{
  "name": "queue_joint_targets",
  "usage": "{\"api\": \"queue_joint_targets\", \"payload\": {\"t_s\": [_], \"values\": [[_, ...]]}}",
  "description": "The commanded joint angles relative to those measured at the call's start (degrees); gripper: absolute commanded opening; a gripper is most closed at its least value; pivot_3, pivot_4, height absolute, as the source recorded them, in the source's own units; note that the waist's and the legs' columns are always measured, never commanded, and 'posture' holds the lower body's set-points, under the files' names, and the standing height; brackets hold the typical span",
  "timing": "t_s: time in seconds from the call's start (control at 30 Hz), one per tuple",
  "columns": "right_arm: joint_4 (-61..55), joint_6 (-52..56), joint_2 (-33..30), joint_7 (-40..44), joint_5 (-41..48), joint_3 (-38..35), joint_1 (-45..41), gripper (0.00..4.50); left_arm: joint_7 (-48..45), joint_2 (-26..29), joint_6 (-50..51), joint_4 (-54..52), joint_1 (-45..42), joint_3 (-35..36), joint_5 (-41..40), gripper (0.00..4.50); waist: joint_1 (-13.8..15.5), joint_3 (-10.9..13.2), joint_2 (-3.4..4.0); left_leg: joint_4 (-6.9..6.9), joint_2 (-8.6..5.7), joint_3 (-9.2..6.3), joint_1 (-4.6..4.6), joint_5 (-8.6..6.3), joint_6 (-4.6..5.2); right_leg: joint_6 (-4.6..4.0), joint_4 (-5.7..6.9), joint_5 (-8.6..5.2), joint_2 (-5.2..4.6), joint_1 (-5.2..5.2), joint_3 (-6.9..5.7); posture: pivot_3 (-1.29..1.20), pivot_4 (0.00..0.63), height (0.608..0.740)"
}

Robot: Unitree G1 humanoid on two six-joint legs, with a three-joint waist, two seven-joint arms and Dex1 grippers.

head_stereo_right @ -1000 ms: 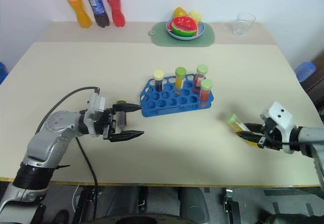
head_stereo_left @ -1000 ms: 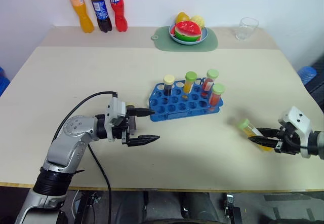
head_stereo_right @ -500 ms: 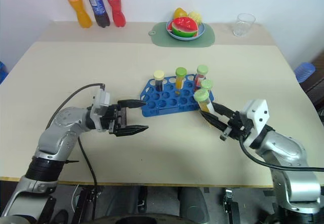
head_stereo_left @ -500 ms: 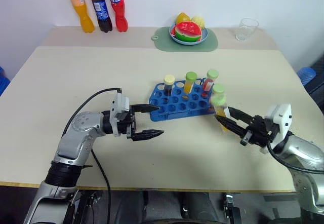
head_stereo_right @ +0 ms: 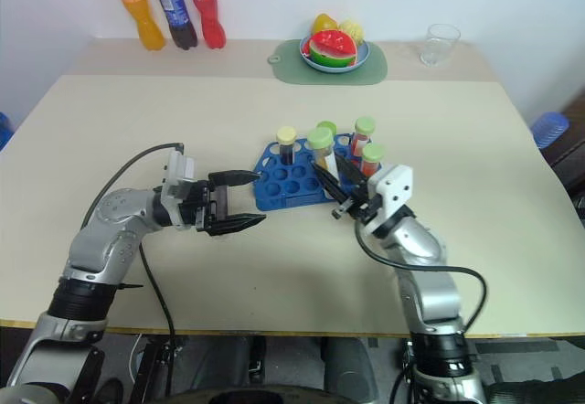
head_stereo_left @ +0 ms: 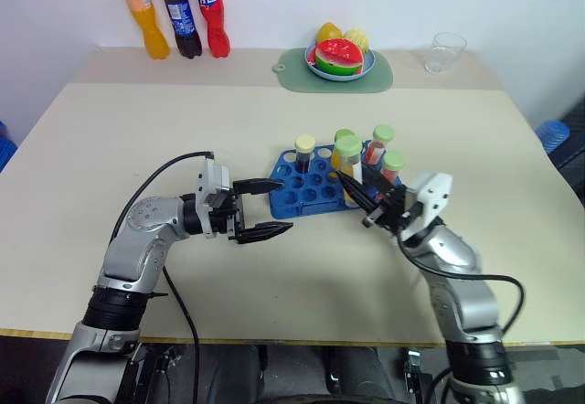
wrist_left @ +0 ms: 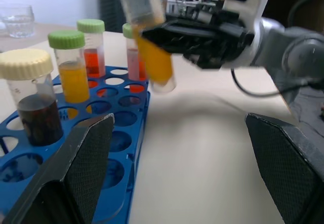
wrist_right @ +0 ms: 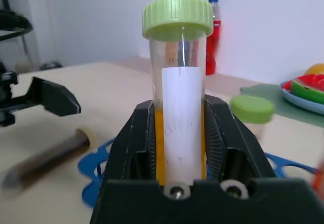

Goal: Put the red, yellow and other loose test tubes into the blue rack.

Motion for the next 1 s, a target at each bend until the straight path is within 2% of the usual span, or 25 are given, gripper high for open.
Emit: {"api": "queue_joint_targets", "payload": {"t_s": [0.03,0.3,0.57,0.8,1.0], "values": [[5.55,-7.58,1.83,-2.53,-2.97,0.40,-2.90,0.80,0.94,0.32,-0.55,-1.03,0.45,2.04,-0.85,4.29,-0.09,0.00,0.00,0.00,0.00,0.01,0.00,0.00,0.00,0.00,0.00,0.00,0.00,0.00,0.00,0.00,0.150,0.740],[16.76,-16.63,2.77,-4.69,-4.35,-0.12,-5.69,0.80,1.58,1.18,0.60,-2.73,1.59,3.03,-1.32,4.29,-0.80,0.00,0.01,-0.01,0.00,0.00,0.01,0.00,0.00,0.03,0.02,0.01,0.00,0.01,0.00,0.00,0.150,0.740],[20.54,-20.12,2.53,-4.46,-4.03,0.49,-5.72,0.80,2.02,2.25,1.23,-3.68,2.40,3.41,-1.85,4.29,-1.12,0.00,0.01,-0.03,0.02,-0.01,0.04,0.00,0.00,0.04,0.07,0.02,0.00,0.01,0.00,0.00,0.150,0.740],[28.33,-23.65,4.67,-5.55,-4.72,1.00,-9.94,0.80,2.74,2.41,1.60,-4.53,2.93,3.33,-2.18,4.29,-1.22,0.00,0.01,-0.03,0.02,-0.01,0.06,0.00,0.00,0.03,0.07,0.02,0.00,0.02,0.00,0.00,0.150,0.740],[32.04,-24.96,3.59,-3.53,-3.48,0.50,-10.68,0.80,4.54,2.27,2.56,-5.57,3.63,3.99,-2.71,4.29,-1.40,0.00,0.01,-0.03,0.03,0.00,0.10,0.01,-0.01,0.03,0.10,0.03,0.00,0.03,0.00,0.00,0.150,0.740]]}}
